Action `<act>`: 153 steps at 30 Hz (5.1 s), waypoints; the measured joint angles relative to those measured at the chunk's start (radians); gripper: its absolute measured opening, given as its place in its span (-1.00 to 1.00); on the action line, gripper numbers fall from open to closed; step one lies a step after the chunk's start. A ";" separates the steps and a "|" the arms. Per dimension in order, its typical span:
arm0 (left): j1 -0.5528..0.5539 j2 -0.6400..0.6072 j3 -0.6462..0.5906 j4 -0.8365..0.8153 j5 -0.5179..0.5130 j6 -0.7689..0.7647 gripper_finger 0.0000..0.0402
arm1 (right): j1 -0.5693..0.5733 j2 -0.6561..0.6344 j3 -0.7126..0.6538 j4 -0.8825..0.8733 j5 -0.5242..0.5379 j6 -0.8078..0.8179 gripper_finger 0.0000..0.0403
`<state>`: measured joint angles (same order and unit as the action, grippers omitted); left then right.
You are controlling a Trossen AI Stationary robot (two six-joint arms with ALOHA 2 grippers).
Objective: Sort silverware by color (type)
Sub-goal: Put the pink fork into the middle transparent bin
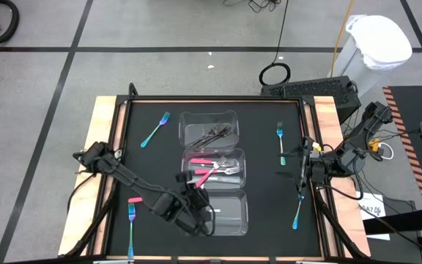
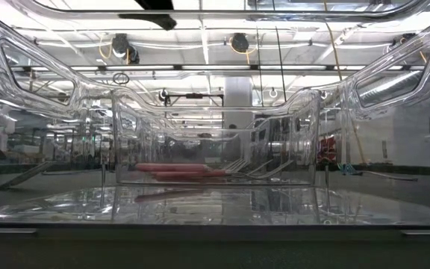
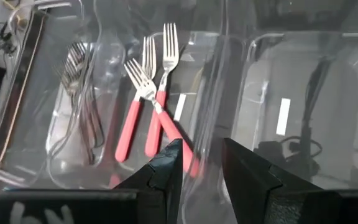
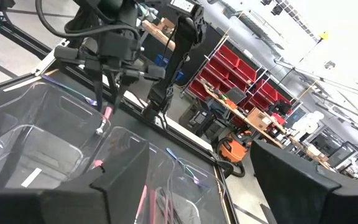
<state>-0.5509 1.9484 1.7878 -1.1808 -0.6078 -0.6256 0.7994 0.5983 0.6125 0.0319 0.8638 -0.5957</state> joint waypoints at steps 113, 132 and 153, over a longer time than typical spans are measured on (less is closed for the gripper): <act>-0.218 -0.417 -0.968 0.426 0.318 -0.512 -0.86 | 0.000 0.000 0.000 0.001 -0.001 -0.048 0.36; -0.216 -0.480 -1.007 0.338 0.230 -0.443 -0.34 | 0.000 0.000 0.000 0.000 -0.001 -0.045 0.36; -0.270 -0.484 -1.163 0.502 0.262 -0.596 -0.43 | 0.000 0.000 0.000 0.000 0.000 -0.045 0.36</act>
<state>-0.8207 1.4639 0.6250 -0.6789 -0.3454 -1.2217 0.7994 0.5987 0.6128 0.0319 0.8633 -0.6407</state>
